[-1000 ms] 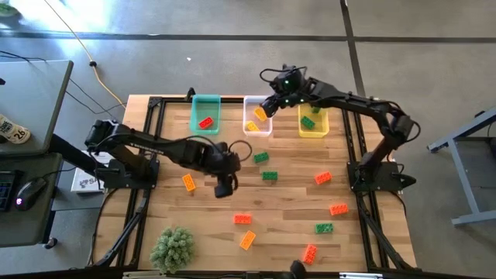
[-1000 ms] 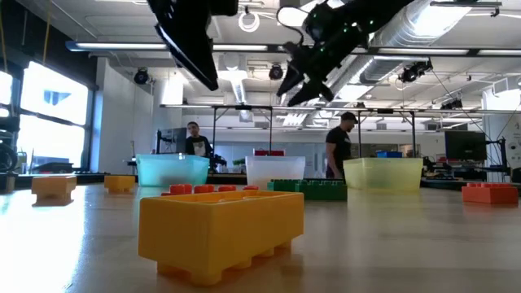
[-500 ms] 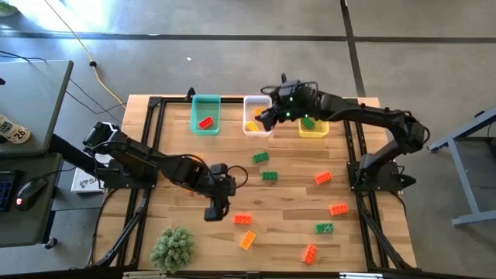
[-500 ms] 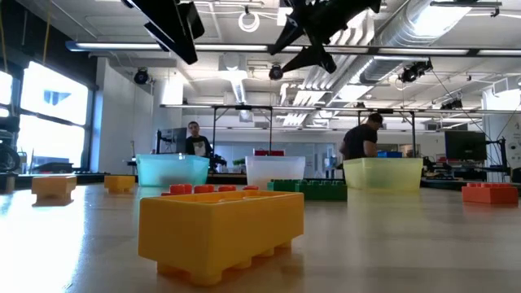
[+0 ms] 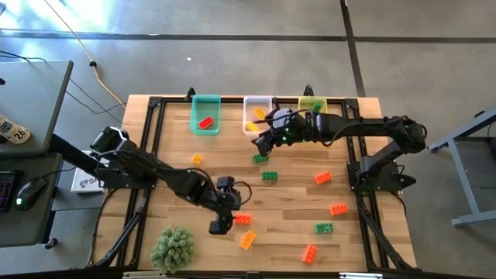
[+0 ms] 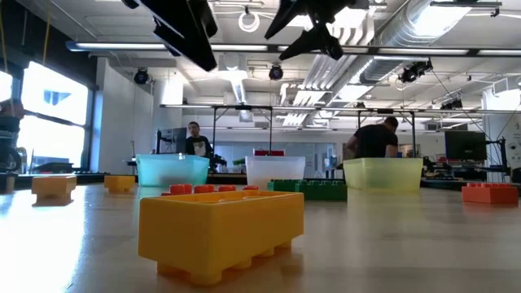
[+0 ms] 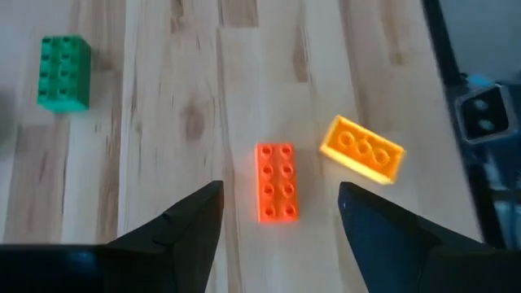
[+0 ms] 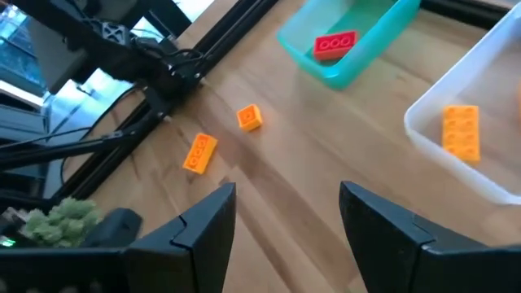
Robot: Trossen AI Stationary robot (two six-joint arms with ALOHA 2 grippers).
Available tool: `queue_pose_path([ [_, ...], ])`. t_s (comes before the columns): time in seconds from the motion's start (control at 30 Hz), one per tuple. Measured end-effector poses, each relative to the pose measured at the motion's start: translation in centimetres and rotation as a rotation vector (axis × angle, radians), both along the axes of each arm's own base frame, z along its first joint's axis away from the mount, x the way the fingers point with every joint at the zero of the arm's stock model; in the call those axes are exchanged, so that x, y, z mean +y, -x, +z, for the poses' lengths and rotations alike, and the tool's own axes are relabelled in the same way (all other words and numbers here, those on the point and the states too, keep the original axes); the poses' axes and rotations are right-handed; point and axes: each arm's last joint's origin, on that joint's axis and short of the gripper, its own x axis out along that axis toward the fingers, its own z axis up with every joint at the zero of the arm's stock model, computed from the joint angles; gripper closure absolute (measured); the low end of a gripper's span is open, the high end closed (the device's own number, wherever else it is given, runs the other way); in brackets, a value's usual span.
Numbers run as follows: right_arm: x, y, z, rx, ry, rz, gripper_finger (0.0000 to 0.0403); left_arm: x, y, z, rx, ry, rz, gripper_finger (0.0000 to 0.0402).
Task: Sort & place blocks by color
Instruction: Put the orange game piece into the blue bin
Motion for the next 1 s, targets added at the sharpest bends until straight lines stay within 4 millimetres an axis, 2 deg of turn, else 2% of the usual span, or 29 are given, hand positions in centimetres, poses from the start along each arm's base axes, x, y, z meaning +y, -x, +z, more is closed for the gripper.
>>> queue_pose_path([
  [0.27, 1.4, 0.0, -0.1, 0.007, -0.001, 0.003, 0.0197, -0.7, -1.7, -3.0, 0.009, -0.055, -0.014, 0.0167],
  [0.47, 2.0, 0.0, -0.1, 0.014, 0.012, 0.005, 0.0197, -1.0, -2.4, -5.7, 0.080, -0.068, -0.024, 0.0167],
  [1.0, 2.0, 0.3, -0.5, 0.069, 0.013, 0.005, 0.0197, -1.3, -3.3, -10.3, 0.190, -0.021, -0.033, 0.0167],
])
